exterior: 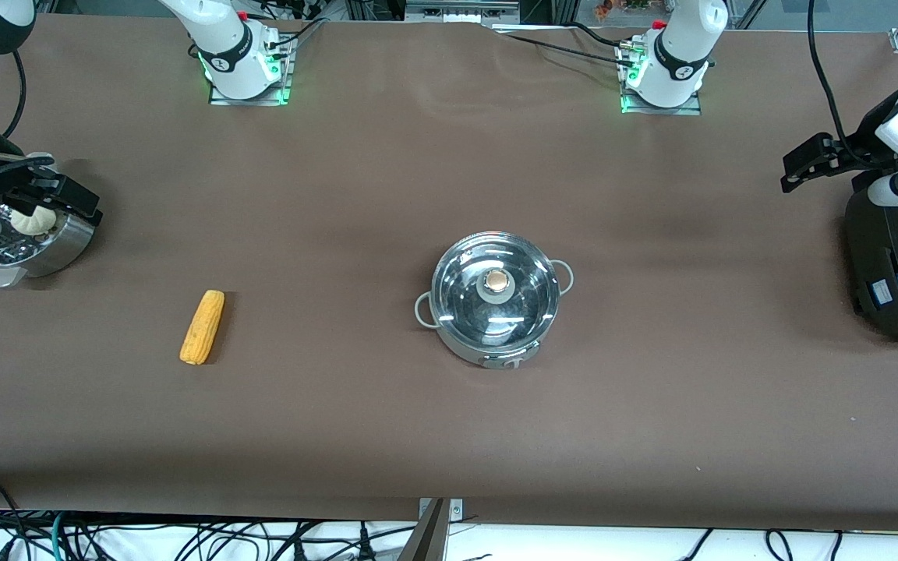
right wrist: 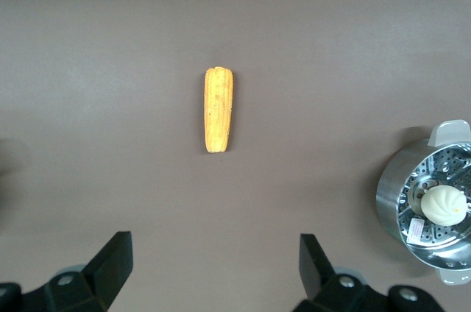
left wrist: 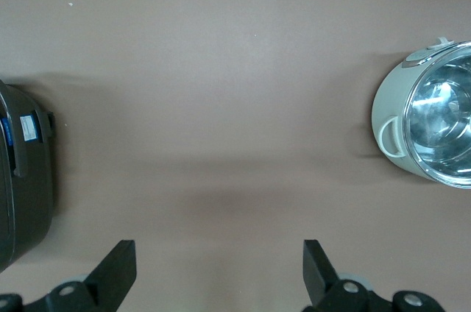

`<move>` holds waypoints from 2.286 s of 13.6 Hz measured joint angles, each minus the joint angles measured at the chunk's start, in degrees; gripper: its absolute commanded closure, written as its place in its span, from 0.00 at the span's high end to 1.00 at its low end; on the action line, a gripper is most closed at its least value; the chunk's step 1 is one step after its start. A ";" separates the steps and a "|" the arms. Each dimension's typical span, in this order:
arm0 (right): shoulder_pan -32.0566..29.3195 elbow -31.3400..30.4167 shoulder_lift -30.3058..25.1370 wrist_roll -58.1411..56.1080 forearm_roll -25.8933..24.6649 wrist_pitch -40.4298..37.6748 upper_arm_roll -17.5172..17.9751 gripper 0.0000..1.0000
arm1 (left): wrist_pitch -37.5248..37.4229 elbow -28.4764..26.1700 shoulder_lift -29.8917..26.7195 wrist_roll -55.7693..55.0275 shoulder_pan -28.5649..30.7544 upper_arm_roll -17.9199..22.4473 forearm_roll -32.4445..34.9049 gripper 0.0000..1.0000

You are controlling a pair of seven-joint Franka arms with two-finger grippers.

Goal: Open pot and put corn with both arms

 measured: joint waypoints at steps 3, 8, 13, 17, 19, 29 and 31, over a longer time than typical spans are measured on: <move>0.00 0.17 0.01 0.00 0.00 0.00 -0.07 1.00 | 0.00 0.00 0.00 0.00 0.00 -0.03 0.00 1.00; 0.01 0.31 0.02 0.00 0.00 0.00 -0.05 1.00 | 0.00 0.00 0.00 0.00 0.00 -0.04 0.00 1.00; 0.00 0.40 0.70 0.00 0.00 0.26 -0.05 1.00 | 1.08 -0.43 0.05 0.00 0.00 -0.04 0.00 1.00; -0.06 0.43 2.54 0.00 0.00 2.63 -0.20 1.00 | 7.71 -8.32 1.13 0.00 -0.05 -0.25 0.00 1.00; -0.06 0.43 3.79 0.00 0.01 2.87 -0.20 1.00 | 9.70 -12.40 2.02 0.82 -0.06 -0.38 -0.04 0.99; -0.11 0.35 21.09 0.00 3.45 17.25 -0.23 1.00 | 20.50 -13.13 6.72 -25.45 -13.19 -4.36 -6.87 0.99; -0.11 0.38 23.88 0.00 3.54 19.68 -0.23 1.00 | 22.65 -12.56 9.07 -31.42 -17.38 -4.60 -6.69 0.99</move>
